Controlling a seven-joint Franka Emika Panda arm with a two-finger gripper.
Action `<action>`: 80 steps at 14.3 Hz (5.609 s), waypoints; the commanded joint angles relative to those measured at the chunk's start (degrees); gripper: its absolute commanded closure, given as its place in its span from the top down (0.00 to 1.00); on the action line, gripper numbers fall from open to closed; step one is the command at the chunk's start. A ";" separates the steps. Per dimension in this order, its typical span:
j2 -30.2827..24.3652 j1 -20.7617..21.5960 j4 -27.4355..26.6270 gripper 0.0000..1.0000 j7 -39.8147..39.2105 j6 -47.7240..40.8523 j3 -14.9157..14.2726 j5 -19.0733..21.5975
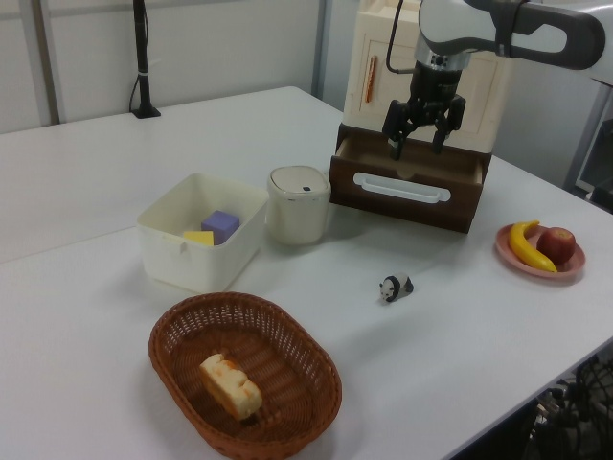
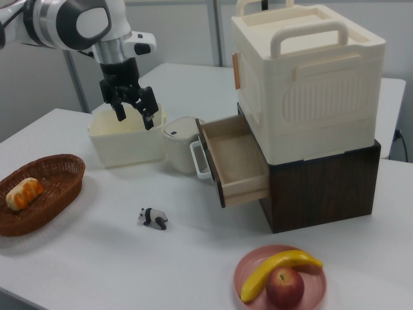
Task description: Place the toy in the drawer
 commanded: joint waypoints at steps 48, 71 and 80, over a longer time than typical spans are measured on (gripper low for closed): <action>2.94 -3.32 -12.50 1.00 -43.70 0.62 5.83 -11.00; 4.51 -4.80 -12.41 1.00 -60.24 0.88 5.83 -12.23; 13.72 -5.69 -11.71 1.00 -61.86 6.93 8.81 -19.93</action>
